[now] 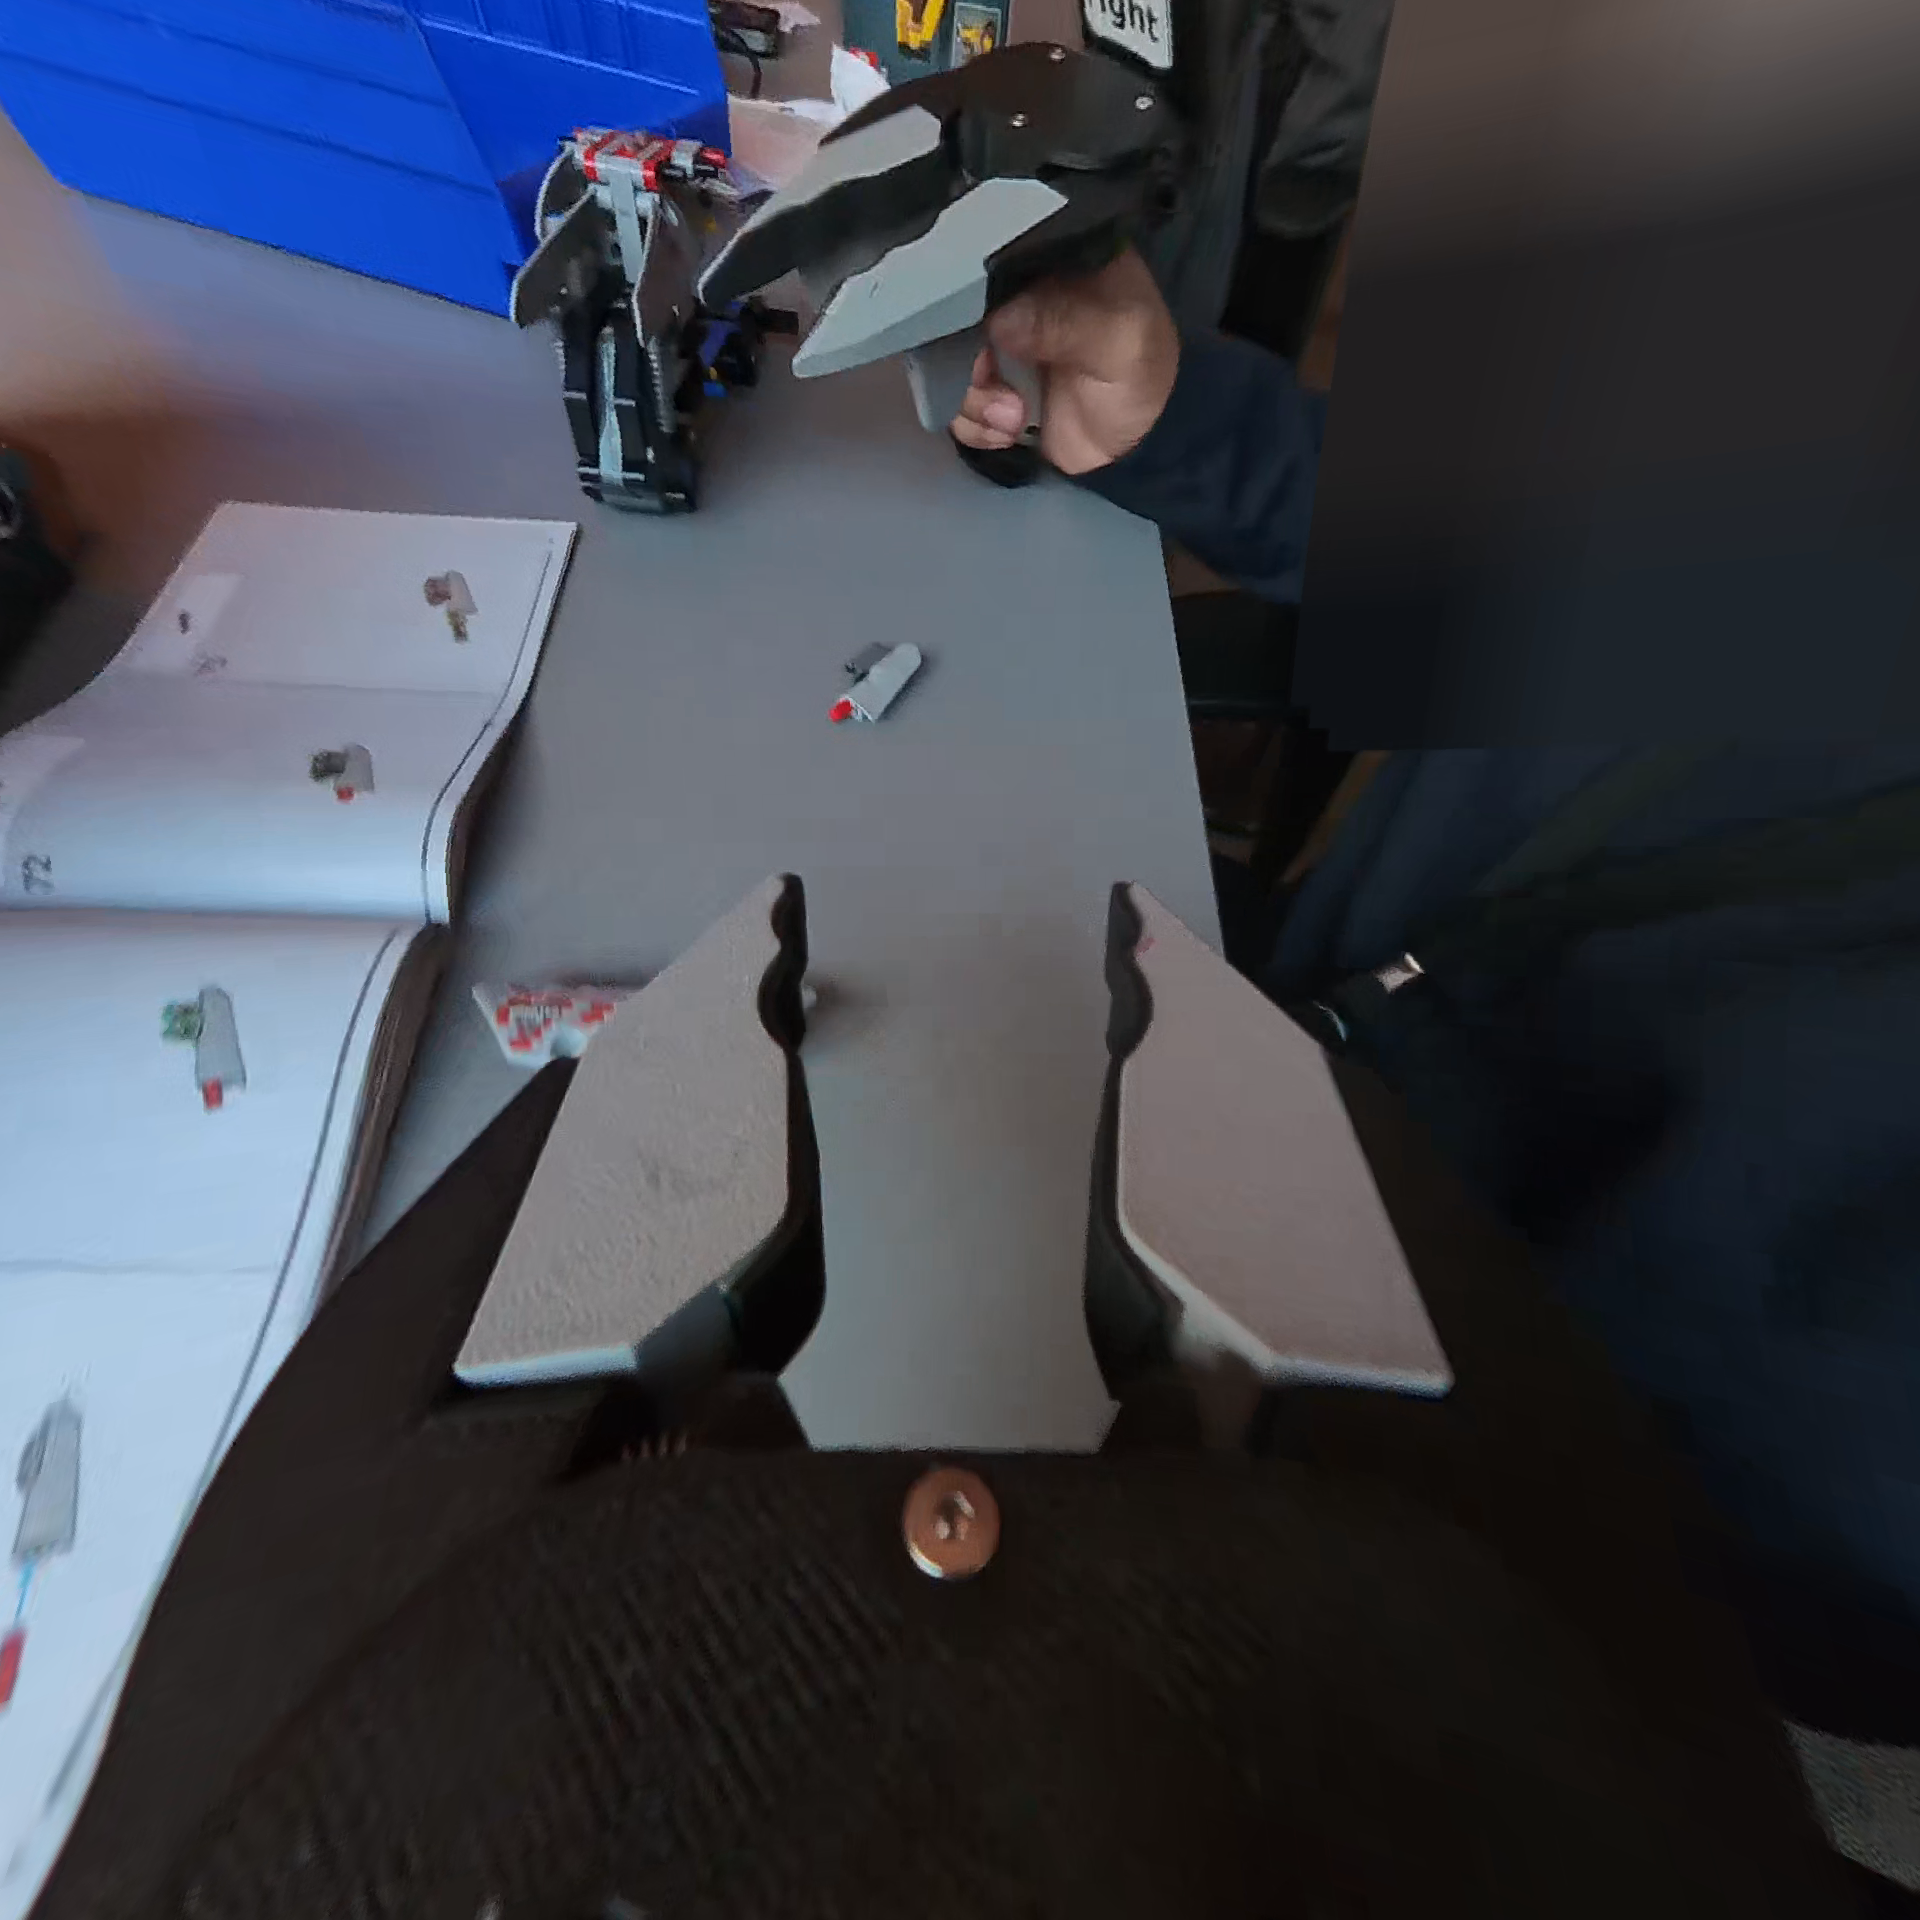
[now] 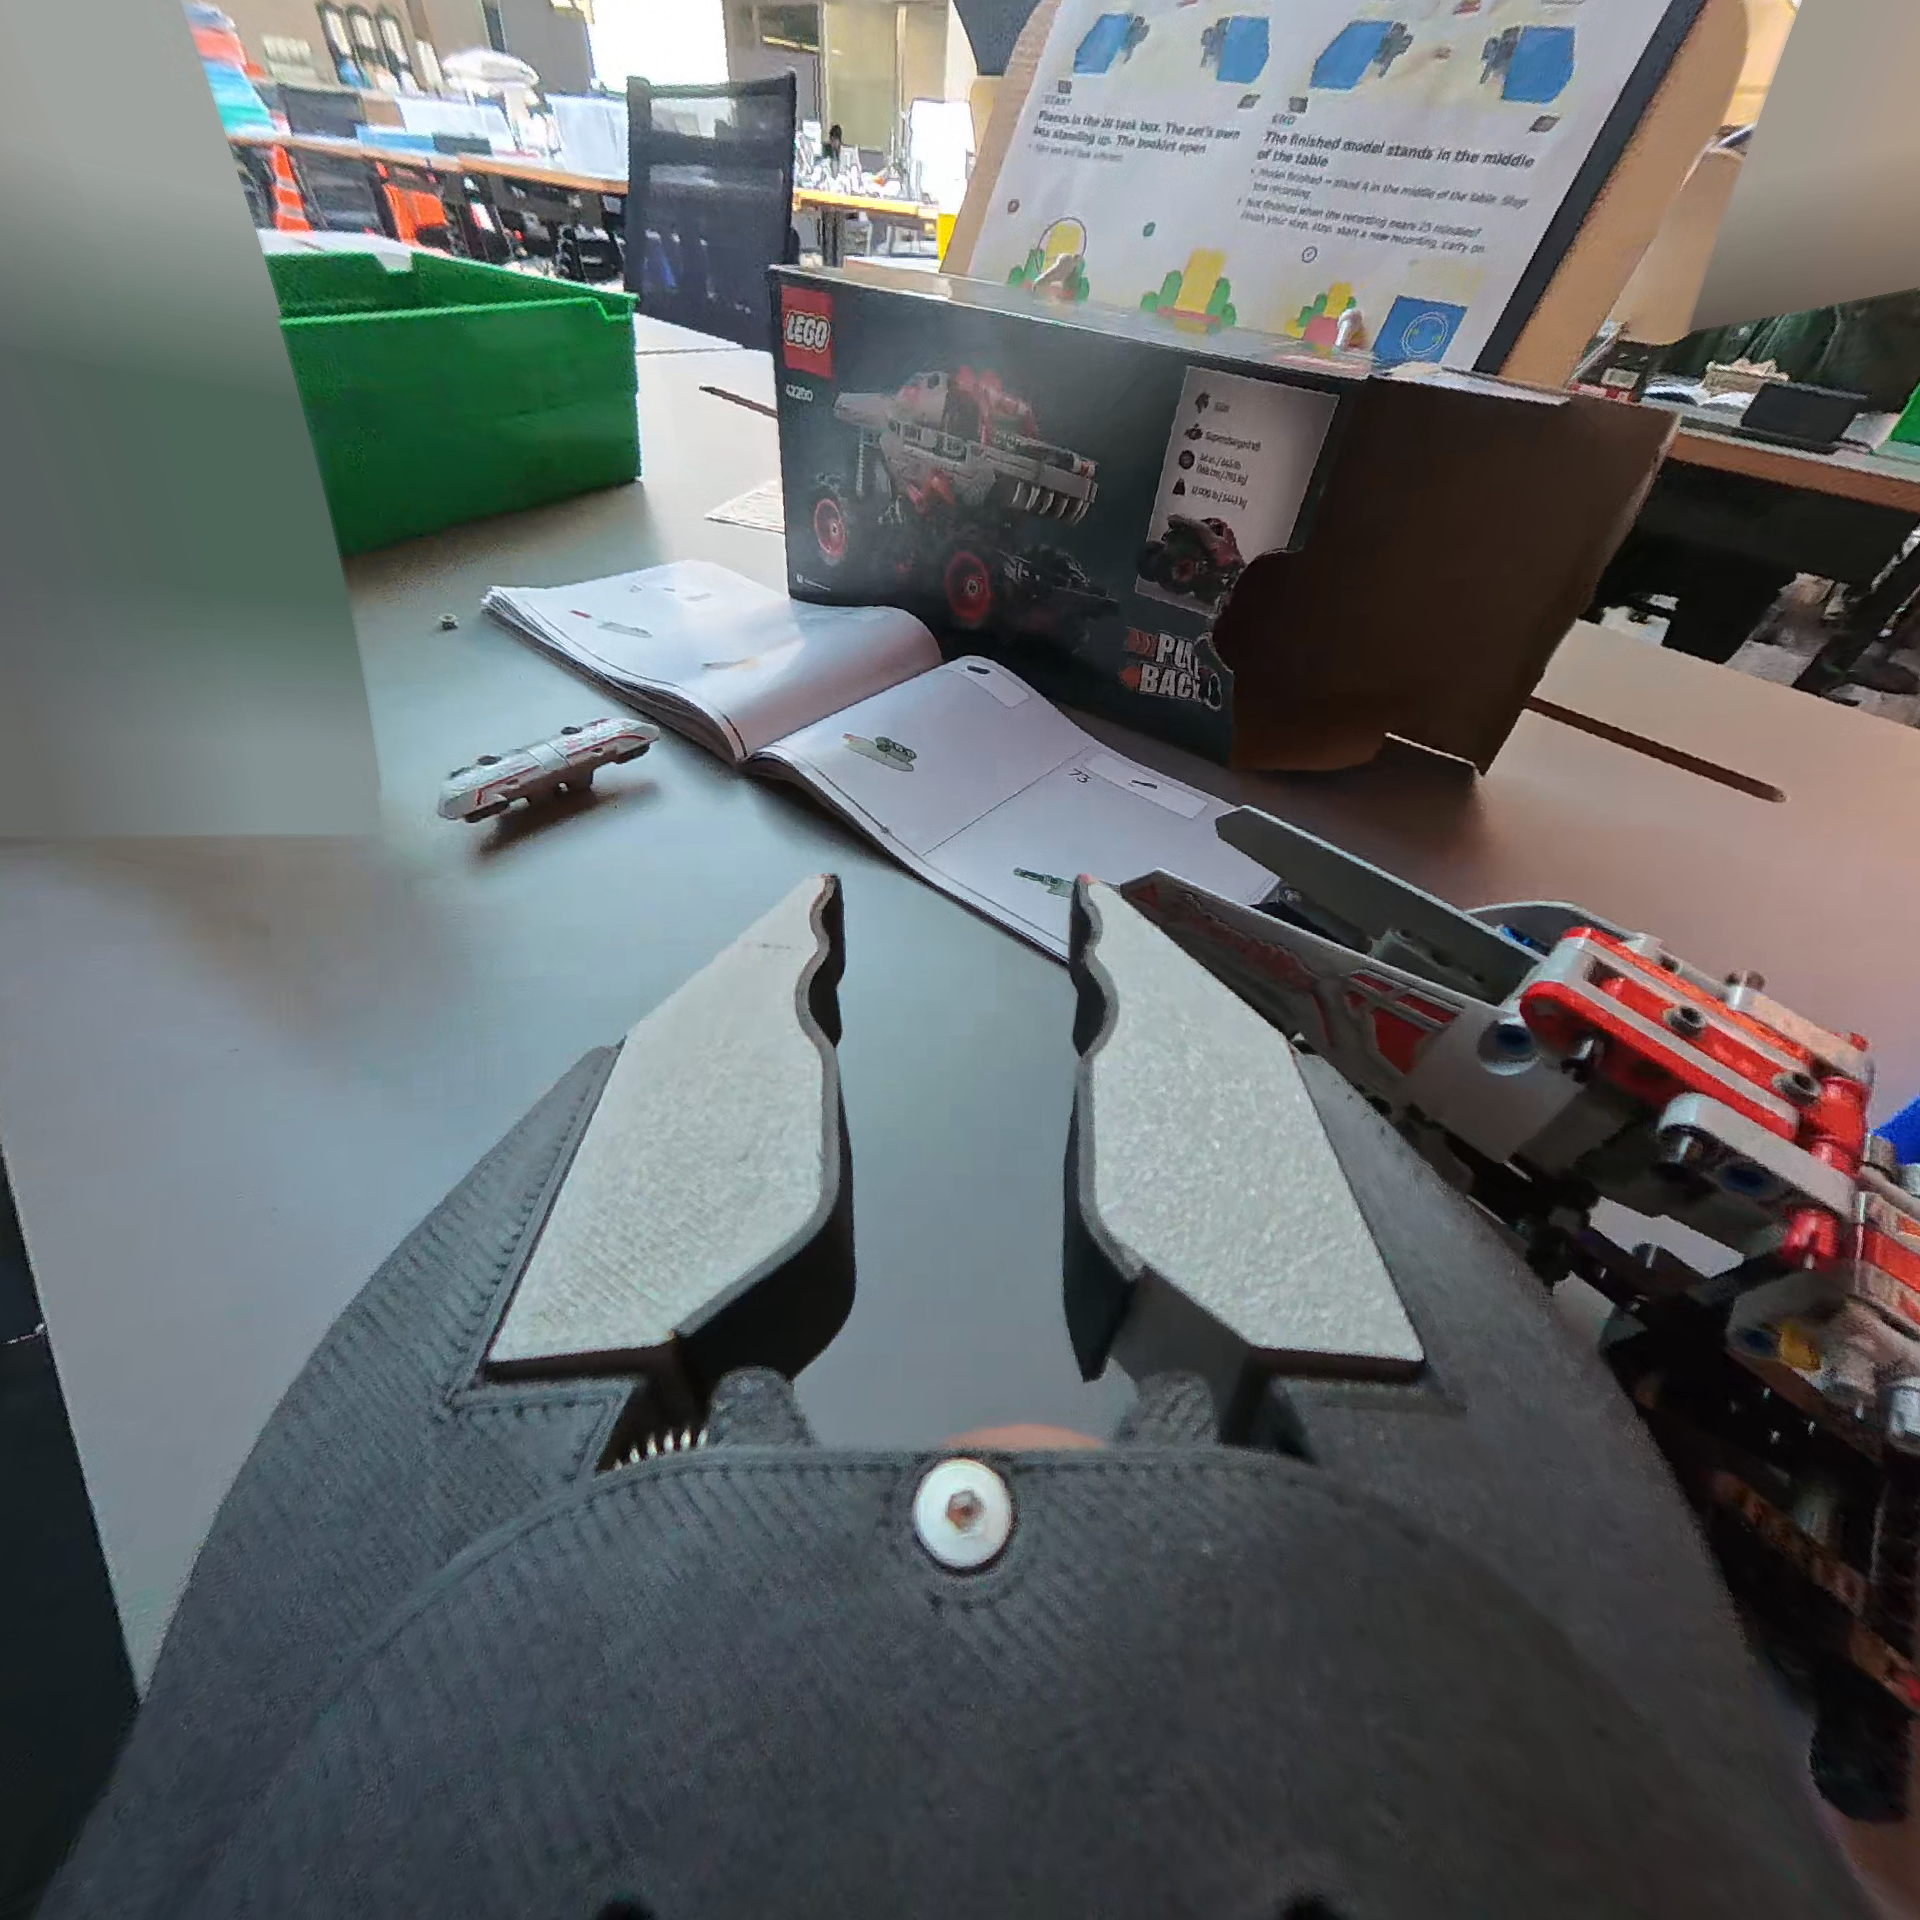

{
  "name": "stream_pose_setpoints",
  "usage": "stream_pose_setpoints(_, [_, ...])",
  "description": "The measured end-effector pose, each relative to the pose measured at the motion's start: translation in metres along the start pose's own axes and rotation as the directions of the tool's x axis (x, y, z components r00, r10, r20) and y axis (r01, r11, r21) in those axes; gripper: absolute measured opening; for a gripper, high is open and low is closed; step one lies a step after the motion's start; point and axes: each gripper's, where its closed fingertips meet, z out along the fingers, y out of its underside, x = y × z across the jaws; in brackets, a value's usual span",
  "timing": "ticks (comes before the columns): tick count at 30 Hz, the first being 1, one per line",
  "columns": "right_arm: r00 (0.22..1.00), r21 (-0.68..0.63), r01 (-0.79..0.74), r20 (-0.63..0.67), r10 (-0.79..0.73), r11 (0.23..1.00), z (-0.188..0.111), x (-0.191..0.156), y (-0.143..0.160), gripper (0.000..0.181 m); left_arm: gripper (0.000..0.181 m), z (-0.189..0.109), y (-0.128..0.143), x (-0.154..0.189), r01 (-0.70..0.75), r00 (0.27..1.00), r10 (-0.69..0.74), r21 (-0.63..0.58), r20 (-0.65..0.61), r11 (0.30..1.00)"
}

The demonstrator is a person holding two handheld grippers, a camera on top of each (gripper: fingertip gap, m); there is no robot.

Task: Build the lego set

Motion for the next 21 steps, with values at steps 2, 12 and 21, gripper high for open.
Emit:
stream_pose_setpoints(2, [1.0,-0.011,0.019,-0.012,-0.019,1.0,0.001,-0.001,0.001,0.043,0.046,-0.02,0.01,0.014,-0.023,1.0,0.023,0.017,0.014,1.0])
stream_pose_setpoints(12, [0.995,-0.042,0.024,-0.1,-0.028,0.999,0.006,0.01,0.004,0.07,0.049,-0.058,0.041,0.09,-0.063,0.993,0.074,0.121,-0.09,0.991])
stream_pose_setpoints(21, [0.992,-0.065,0.074,-0.098,-0.081,0.995,0.012,0.002,0.005,0.054,0.054,-0.096,0.037,0.086,-0.031,1.0,0.028,0.293,0.012,0.956])
